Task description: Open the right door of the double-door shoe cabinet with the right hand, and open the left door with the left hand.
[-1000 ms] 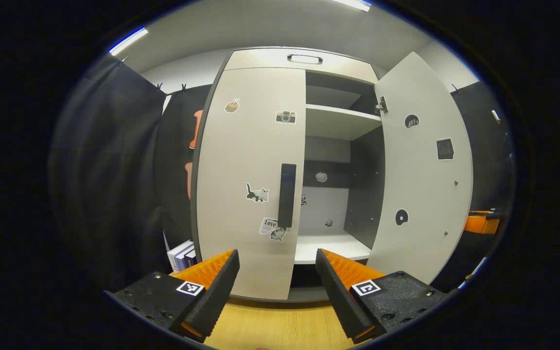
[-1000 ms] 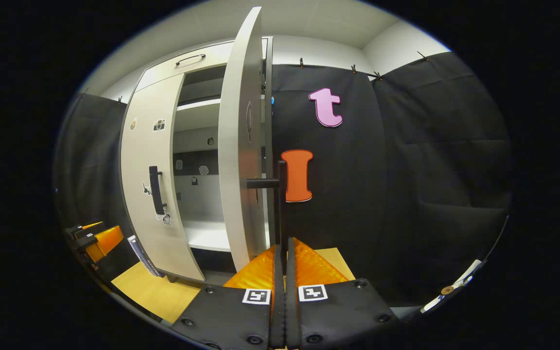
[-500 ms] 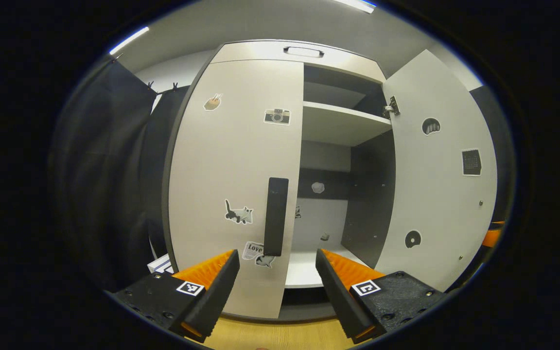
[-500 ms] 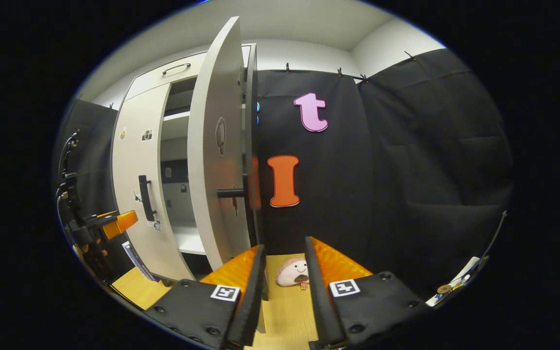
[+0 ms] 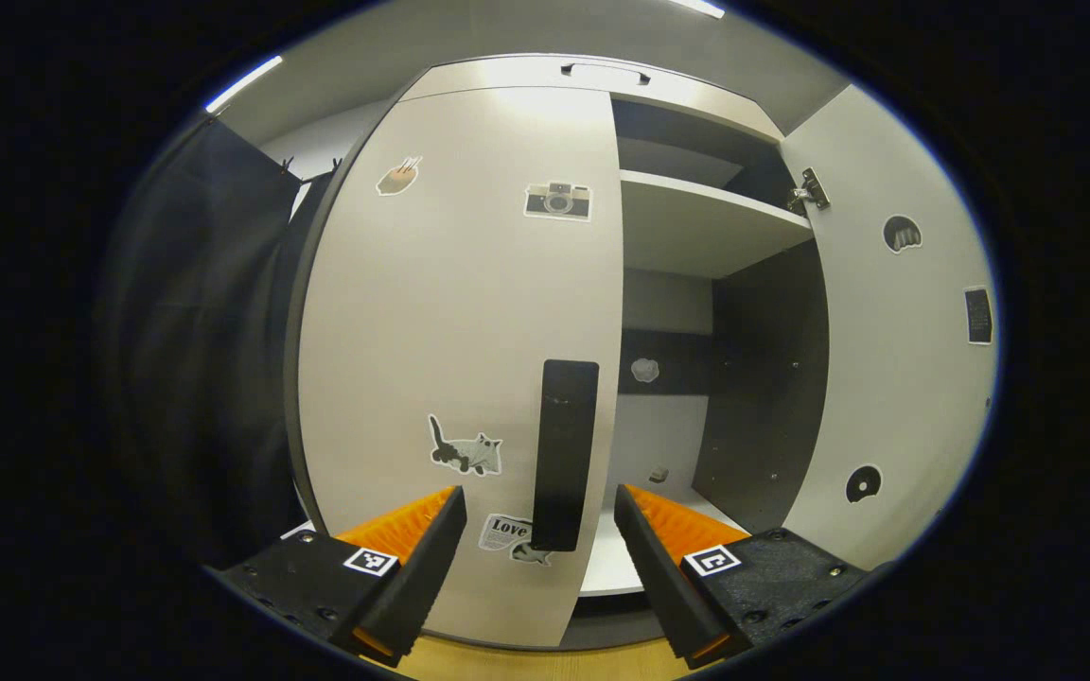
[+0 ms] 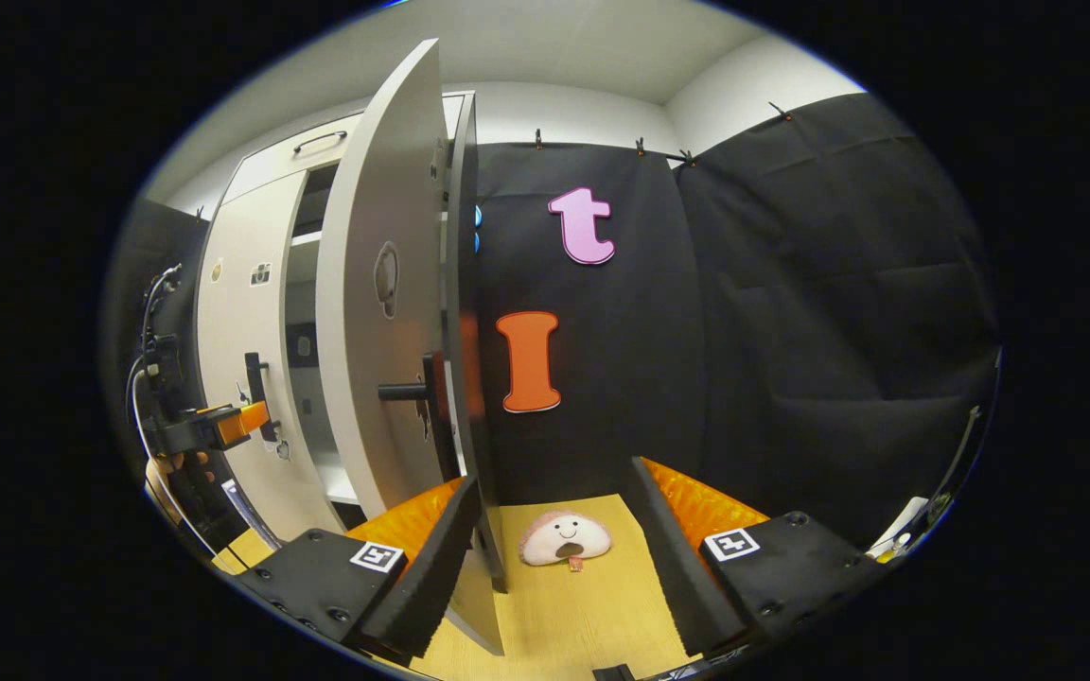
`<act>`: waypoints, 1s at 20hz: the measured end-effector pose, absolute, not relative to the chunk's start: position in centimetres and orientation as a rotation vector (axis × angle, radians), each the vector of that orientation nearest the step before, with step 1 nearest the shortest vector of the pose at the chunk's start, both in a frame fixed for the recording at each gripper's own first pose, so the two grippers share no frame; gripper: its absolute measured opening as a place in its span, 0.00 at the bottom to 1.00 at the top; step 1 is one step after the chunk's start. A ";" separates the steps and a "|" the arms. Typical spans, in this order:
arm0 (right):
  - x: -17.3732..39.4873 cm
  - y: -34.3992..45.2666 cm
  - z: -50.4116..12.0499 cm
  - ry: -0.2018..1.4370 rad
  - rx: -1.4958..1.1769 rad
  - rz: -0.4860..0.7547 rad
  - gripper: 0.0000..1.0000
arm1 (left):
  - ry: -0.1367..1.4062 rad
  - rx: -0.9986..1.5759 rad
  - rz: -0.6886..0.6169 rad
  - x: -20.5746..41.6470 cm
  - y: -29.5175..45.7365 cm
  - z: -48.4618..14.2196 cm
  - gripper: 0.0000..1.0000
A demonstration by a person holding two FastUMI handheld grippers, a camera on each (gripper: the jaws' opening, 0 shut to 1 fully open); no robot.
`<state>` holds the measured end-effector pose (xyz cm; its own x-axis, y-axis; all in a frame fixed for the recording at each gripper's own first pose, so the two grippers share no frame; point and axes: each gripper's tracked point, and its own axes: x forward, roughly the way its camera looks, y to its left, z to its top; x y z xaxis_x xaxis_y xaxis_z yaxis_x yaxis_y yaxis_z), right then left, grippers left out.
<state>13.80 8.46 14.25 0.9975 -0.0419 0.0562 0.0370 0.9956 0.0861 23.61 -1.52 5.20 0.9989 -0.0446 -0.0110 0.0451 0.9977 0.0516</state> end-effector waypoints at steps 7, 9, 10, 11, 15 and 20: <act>14.1 8.1 14.2 -0.066 0.093 -0.072 1.00 | 0.047 0.040 -0.035 26.2 -1.2 3.7 0.95; 14.1 8.1 14.1 -0.061 0.101 -0.075 1.00 | 0.044 0.052 -0.033 26.5 -1.1 3.8 0.89; 14.1 8.1 14.0 -0.057 0.105 -0.077 1.00 | 0.044 0.059 -0.043 26.6 -1.4 3.8 0.80; 14.1 8.1 13.9 -0.055 0.106 -0.079 1.00 | 0.043 0.067 -0.046 26.8 -1.5 3.8 0.75; 13.8 8.5 13.7 -0.048 0.107 -0.081 1.00 | 0.052 0.081 -0.073 27.2 -2.3 3.6 0.55; 13.2 8.7 13.6 -0.049 0.088 -0.093 1.00 | 0.051 0.117 -0.107 27.2 -2.9 3.1 0.32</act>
